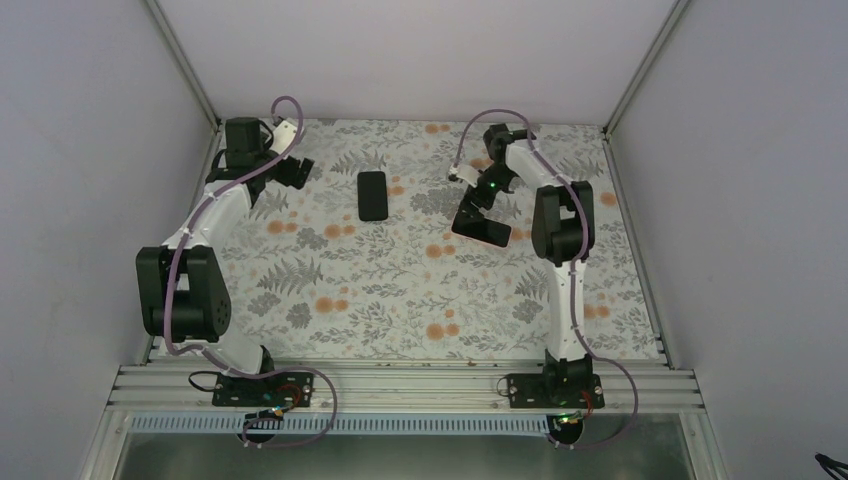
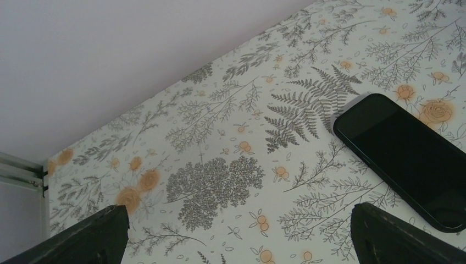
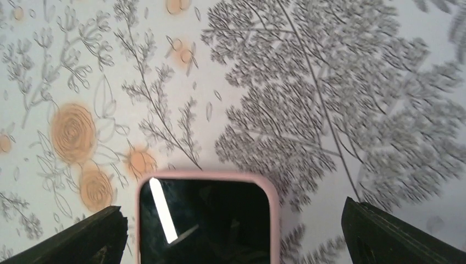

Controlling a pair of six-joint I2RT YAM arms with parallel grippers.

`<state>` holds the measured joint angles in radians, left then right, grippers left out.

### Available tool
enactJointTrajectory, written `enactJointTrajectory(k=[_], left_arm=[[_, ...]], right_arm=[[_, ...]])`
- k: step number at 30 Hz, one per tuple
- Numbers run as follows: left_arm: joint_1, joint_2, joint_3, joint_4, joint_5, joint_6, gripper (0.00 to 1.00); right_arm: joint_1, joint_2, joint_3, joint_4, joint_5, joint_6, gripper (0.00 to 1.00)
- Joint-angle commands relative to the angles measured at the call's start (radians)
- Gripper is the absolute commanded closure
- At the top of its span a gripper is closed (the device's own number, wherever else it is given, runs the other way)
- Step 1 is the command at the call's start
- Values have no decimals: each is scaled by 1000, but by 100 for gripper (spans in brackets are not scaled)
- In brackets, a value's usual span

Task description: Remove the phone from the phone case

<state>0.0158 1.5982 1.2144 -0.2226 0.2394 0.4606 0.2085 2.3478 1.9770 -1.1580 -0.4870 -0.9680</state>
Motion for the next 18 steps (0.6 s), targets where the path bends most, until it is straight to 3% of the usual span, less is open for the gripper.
enactJointTrajectory(k=[1,10,18], left_arm=[[4,1,-13,-8,22,16,0],[10,-10,-22,-10,32,22,0],[21,-38,-36,-9,58,41,0]], right_arm=[[28,76,79,-121,-72,30,0],[44,53,-46,-128,-78,49,0],[165,-279,-542,-128,-43,-25,4]])
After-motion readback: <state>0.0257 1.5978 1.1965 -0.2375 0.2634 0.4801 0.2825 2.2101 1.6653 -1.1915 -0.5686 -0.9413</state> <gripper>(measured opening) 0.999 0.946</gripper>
